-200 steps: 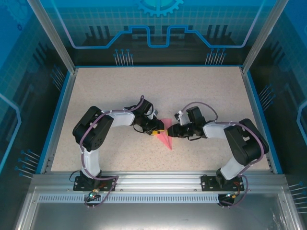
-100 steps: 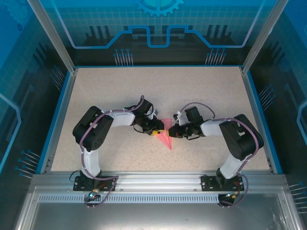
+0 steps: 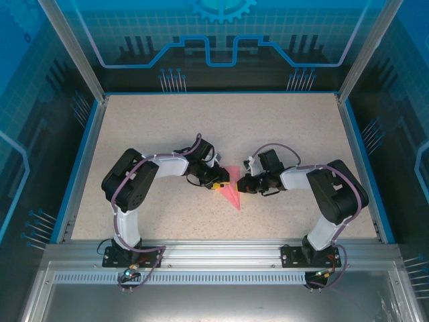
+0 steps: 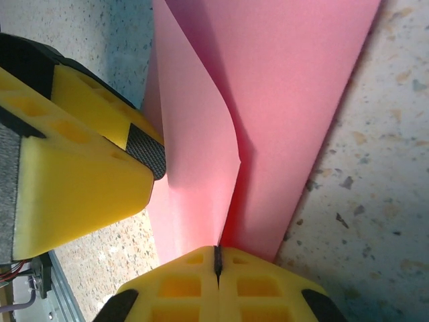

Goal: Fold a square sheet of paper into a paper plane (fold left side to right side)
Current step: Fourth fold the wing at the center of the table.

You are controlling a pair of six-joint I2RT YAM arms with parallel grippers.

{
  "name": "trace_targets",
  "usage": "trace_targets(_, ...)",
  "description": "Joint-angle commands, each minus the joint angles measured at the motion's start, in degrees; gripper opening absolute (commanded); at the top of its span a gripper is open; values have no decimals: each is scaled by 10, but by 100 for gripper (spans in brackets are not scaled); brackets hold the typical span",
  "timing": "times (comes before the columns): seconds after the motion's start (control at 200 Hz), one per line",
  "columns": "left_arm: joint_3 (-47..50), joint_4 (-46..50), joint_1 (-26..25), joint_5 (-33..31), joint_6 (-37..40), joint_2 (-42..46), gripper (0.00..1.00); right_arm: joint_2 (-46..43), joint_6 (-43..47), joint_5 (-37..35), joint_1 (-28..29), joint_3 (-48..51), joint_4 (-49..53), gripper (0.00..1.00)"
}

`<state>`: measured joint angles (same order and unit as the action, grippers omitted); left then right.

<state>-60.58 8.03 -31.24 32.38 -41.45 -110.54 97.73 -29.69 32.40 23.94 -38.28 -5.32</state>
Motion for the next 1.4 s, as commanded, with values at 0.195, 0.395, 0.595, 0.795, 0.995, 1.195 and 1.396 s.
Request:
trace_targets(0.195, 6, 27, -4, -27, 16, -6, 39, -18, 11, -17, -12, 4, 24, 0)
trace_targets(0.395, 6, 27, -4, -28, 17, -6, 39, -30, 10, -18, -11, 6, 27, 0)
trace_targets(0.595, 6, 28, -4, -28, 17, -6, 39, -36, 10, -23, -11, 10, 31, 0)
trace_targets(0.795, 7, 28, -3, -28, 18, -6, 39, -32, 8, -25, -11, 18, 28, 0)
trace_targets(0.995, 5, 28, -3, -28, 18, -6, 39, -18, 5, -26, -9, 16, 24, 0)
trace_targets(1.195, 4, 30, -4, -27, 19, -6, 39, -6, 9, -36, -6, 9, 34, 0)
trace_targets(1.396, 3, 31, -4, -25, 19, -3, 39, 12, 12, -48, -2, -2, 48, 0)
